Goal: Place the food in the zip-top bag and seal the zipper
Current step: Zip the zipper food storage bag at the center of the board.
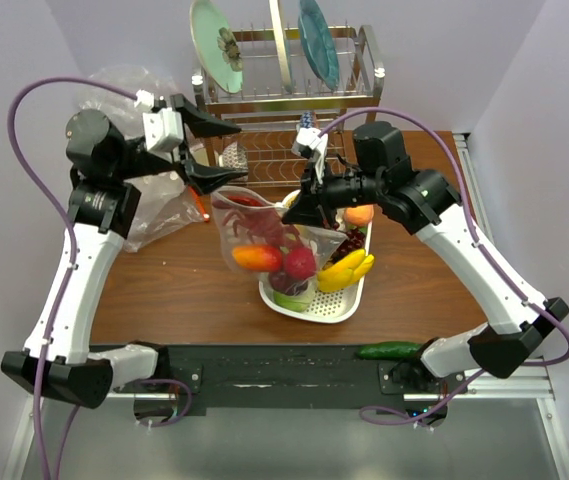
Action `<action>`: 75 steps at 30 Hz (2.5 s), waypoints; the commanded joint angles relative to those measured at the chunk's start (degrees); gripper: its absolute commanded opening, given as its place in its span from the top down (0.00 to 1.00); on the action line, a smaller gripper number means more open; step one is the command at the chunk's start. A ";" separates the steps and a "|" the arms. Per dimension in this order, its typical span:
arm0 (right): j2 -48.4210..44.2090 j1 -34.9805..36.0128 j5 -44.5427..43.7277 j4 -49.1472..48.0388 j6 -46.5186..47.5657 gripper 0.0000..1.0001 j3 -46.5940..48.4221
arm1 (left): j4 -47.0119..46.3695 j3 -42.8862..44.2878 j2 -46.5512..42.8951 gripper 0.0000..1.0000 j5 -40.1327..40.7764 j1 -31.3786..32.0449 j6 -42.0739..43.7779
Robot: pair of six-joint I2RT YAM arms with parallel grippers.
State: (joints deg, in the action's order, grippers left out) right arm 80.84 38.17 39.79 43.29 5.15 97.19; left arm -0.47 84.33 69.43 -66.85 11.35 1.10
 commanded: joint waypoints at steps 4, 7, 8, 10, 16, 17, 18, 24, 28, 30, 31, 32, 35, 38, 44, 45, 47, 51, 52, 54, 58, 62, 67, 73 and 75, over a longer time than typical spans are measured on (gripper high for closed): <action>-0.51 -0.03 0.55 -1.54 0.83 1.00 3.45 | 16.43 14.61 9.75 0.24 -2.42 5.59 10.90; -0.33 -0.03 -0.24 -1.45 1.09 1.00 3.97 | 31.46 22.26 14.67 0.25 0.57 9.46 20.21; -0.33 -0.03 -0.59 -1.45 1.18 1.00 4.15 | 34.45 24.54 15.81 0.26 2.15 10.26 21.99; -0.33 -0.03 -1.64 -1.45 1.53 1.00 4.68 | 40.97 25.79 17.84 0.31 2.34 12.19 26.38; -0.94 -0.12 -5.07 -2.51 2.06 1.00 4.41 | 48.36 25.44 18.46 0.34 3.57 15.35 30.00; -0.95 -0.03 -5.33 -2.51 2.06 1.00 4.41 | 48.81 25.35 18.38 0.35 4.26 15.80 30.36; -0.95 -0.12 -5.86 -2.33 2.32 1.00 4.50 | 49.68 25.35 18.29 0.37 4.36 16.59 30.71; -0.33 -0.03 -6.39 -1.54 2.85 1.00 4.59 | 50.65 25.35 17.23 0.43 4.54 17.47 30.98; -0.51 -0.12 -6.92 -1.71 2.94 1.00 4.59 | 51.09 25.18 16.71 0.46 5.15 17.82 31.15; -0.68 -0.12 -7.18 -1.54 3.03 1.00 4.77 | 51.44 25.18 16.18 0.49 5.33 18.00 31.15; -0.59 -0.03 -7.44 -1.54 3.03 1.00 4.85 | 51.62 25.00 16.00 0.51 5.50 18.09 31.15; -0.59 -0.03 -7.36 -1.45 3.03 1.00 5.03 | 51.71 24.91 15.65 0.52 5.50 18.18 31.33; -0.77 -0.03 -7.10 -1.63 2.94 1.00 5.20 | 52.58 24.56 15.30 0.61 7.08 18.79 31.41; -0.77 -0.12 -7.27 -1.63 2.85 1.00 5.56 | 53.90 24.47 15.30 0.67 8.49 19.41 31.86; -0.42 -0.03 -7.10 -1.45 2.76 1.00 6.00 | 54.17 23.51 14.33 0.55 11.47 20.11 32.03; -0.50 -0.03 -6.92 -1.45 2.76 1.00 6.00 | 54.17 23.59 14.24 0.56 12.00 20.20 31.86; -0.68 -0.03 -6.83 -1.45 2.76 1.00 6.00 | 54.08 23.51 14.24 0.59 13.15 20.29 31.94; -0.86 -0.03 -6.57 -1.45 2.76 1.00 6.08 | 53.82 23.86 14.59 0.89 15.87 20.29 31.51; -0.86 -0.12 -6.83 -1.28 2.76 1.00 6.00 | 53.82 24.29 14.77 0.96 16.83 20.29 31.50; -0.86 -0.12 -7.09 -0.93 3.02 1.00 5.82 | 53.91 24.65 14.95 1.00 17.19 20.29 31.33; -1.12 -0.03 -7.97 -0.84 3.29 1.00 4.51 | 53.73 25.26 14.42 1.00 18.42 20.29 31.24; -2.17 -0.03 -10.08 -0.48 3.73 1.00 0.91 | 53.73 25.18 12.93 1.00 20.97 20.29 31.15; -5.77 -0.12 -14.82 -0.75 3.29 1.00 -3.93 | 53.03 22.46 10.99 1.00 22.46 20.20 31.24; -10.00 -0.20 -21.76 -1.63 1.18 1.00 -10.35 | 52.41 20.87 10.46 1.00 22.38 20.02 31.33; -10.44 -0.20 -23.43 -0.14 0.92 1.00 -10.96 | 52.41 20.61 10.46 1.00 22.29 20.02 31.24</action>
State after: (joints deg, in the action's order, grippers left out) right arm 72.90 38.68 24.36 39.59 7.27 87.66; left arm 53.95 104.79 83.05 -46.28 32.42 32.32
